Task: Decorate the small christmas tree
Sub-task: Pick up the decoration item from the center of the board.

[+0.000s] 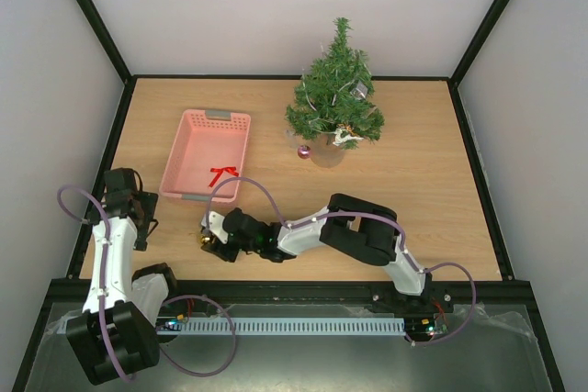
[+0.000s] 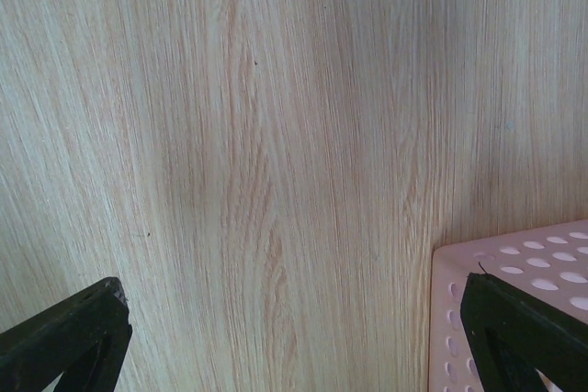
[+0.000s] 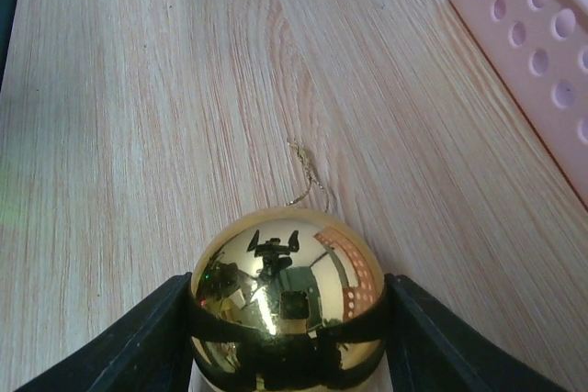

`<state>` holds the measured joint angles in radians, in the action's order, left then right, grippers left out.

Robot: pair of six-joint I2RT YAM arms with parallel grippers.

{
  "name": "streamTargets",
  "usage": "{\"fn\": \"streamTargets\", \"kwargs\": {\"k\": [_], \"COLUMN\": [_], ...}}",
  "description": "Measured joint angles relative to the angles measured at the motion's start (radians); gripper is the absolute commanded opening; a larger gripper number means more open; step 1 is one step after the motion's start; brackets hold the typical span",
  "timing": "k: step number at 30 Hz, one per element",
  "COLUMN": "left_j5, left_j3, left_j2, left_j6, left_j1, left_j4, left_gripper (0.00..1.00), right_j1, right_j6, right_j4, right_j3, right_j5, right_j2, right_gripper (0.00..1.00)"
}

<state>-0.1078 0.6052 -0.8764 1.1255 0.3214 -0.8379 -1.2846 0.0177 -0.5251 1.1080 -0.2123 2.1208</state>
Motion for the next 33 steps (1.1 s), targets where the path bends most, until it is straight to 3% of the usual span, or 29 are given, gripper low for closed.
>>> {"fn": "streamTargets", "kwargs": {"k": [12, 21, 26, 33], "left_j5": [0.003, 0.013, 0.056, 0.27], "left_j3": [0.0, 0.042, 0.086, 0.082], "left_j2": [0.0, -0.001, 0.002, 0.076], "left_j6": [-0.017, -0.121, -0.222, -0.343], "left_j1": [0.0, -0.031, -0.079, -0.139], "left_j4": [0.004, 0.037, 0.111, 0.28], "left_gripper": [0.99, 0.99, 0.99, 0.98], "right_j1": [0.0, 0.0, 0.0, 0.001], "right_j6": [-0.031, -0.04, -0.051, -0.063], "right_j4": [0.0, -0.013, -0.016, 0.013], "right_j3": [0.002, -0.035, -0.108, -0.215], "right_j5": [-0.002, 0.01, 0.055, 0.188], "right_j2": [0.0, -0.045, -0.164, -0.441], "right_gripper": [0.37, 0.36, 0.36, 0.36]}}
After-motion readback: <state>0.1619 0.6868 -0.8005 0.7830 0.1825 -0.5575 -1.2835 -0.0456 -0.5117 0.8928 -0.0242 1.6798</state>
